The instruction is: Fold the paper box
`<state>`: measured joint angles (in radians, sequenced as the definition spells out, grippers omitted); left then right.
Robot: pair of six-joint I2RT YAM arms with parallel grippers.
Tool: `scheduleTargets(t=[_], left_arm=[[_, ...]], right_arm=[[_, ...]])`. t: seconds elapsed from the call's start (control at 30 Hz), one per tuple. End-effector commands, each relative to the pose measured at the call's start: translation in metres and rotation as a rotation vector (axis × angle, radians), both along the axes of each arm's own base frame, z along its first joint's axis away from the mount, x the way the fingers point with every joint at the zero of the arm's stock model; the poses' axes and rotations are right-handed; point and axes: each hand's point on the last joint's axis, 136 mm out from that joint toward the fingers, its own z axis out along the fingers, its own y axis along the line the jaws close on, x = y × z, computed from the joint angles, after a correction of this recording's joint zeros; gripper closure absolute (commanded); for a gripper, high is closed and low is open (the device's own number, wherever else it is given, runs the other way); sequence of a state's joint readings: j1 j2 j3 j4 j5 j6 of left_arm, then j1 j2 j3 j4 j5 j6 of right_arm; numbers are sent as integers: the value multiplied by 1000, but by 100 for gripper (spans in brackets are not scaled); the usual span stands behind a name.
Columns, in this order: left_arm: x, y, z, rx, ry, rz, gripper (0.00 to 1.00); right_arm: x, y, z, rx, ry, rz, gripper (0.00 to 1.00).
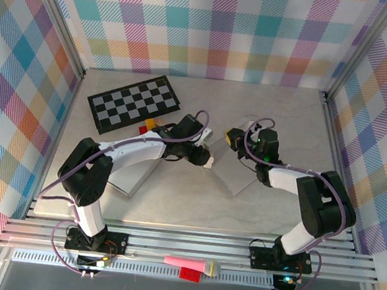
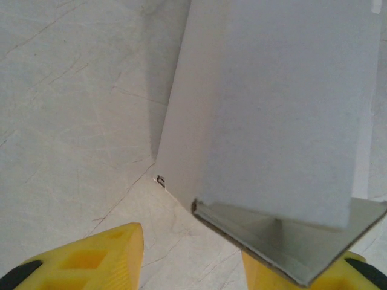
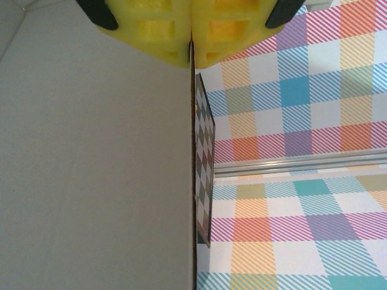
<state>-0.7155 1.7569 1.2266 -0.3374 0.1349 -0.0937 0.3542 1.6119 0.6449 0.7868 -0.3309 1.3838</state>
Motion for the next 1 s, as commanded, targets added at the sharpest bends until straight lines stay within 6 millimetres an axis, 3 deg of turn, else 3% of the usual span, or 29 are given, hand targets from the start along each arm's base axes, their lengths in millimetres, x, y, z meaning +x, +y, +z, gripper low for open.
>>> scheduleTargets(t=[0.0, 0.6, 0.97], left_arm=[[8, -3, -3, -37, -41, 64, 53], [25, -9, -16, -93, -171, 233, 53], [30, -11, -24, -53, -217, 326, 57]], right_arm=[[-3, 4, -11, 22, 10, 2, 100], [-2, -1, -32, 52, 41, -102, 100], [-16, 0, -42, 28, 10, -117, 100]])
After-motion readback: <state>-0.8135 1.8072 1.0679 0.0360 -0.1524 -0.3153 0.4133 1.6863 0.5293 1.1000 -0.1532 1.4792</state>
